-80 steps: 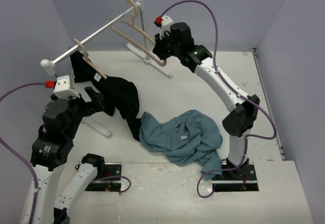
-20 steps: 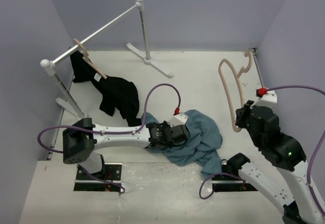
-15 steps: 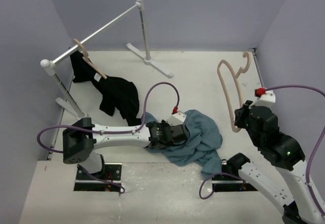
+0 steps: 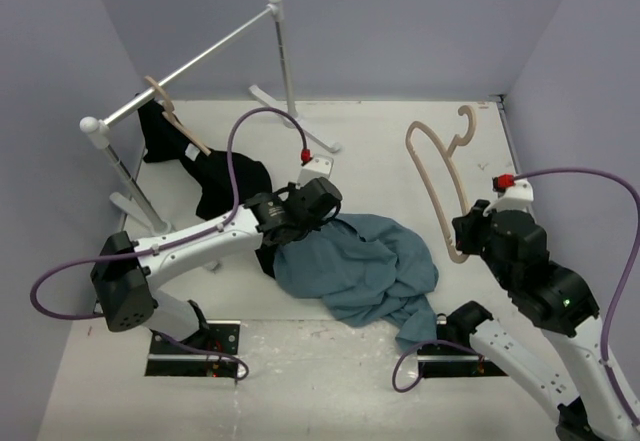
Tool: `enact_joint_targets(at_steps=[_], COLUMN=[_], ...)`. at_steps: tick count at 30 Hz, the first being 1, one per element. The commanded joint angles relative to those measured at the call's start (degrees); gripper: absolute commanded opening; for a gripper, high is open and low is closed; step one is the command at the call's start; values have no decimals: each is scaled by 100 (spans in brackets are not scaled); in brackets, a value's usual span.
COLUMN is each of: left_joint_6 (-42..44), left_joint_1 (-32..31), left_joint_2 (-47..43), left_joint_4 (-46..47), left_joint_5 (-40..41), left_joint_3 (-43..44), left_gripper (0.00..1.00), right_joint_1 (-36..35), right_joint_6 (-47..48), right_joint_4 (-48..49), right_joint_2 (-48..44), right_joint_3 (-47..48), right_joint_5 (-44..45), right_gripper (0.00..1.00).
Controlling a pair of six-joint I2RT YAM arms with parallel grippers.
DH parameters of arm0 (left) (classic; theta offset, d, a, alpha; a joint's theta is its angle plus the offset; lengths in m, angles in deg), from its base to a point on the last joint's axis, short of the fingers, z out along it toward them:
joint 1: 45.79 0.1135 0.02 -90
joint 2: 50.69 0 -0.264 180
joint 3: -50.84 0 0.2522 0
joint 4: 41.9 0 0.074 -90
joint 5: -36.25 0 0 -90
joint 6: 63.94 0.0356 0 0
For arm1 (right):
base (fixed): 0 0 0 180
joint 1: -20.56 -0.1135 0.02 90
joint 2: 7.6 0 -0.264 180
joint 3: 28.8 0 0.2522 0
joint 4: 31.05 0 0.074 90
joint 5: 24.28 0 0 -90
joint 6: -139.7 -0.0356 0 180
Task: Place the t-shirt on the hanger
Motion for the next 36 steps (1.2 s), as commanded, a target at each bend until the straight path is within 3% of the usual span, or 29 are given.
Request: enact_joint_targets(at_steps=[1, 4, 8, 20, 25, 27, 29, 31, 36], left_joint_6=[369, 410, 447, 214, 134, 86, 54, 44, 26], left_joint_1=[92, 92, 92, 127, 136, 131, 128, 127, 213], left_joint_2=[-78, -61, 17, 1233, 1660, 1626, 1494, 1242, 612], left_joint_4=[539, 683, 869, 390, 299, 298, 277, 233, 32], left_joint_5=[-405, -713, -1024, -274, -512, -537, -537, -453, -173], left_joint_3=[19, -92, -208, 252, 244, 171, 124, 106, 214], left_gripper=[11, 21, 56, 58, 48, 26, 10, 0, 0], right_joint_1=[4, -2, 0, -2, -2, 3, -2, -2, 1], right_joint_6=[177, 235, 265, 431, 472, 477, 482, 507, 732], right_joint_4=[243, 206, 155, 339, 395, 402, 423, 467, 562], right_joint_2=[-77, -135, -207, -146, -176, -190, -198, -190, -263], right_joint_3=[-5, 9, 48, -53, -95, -99, -120, -147, -89], right_joint_5=[-359, -463, -446, -926, -1051, -1064, -1102, -1231, -2051], right_gripper=[0, 0, 0, 0, 0, 0, 0, 0, 0])
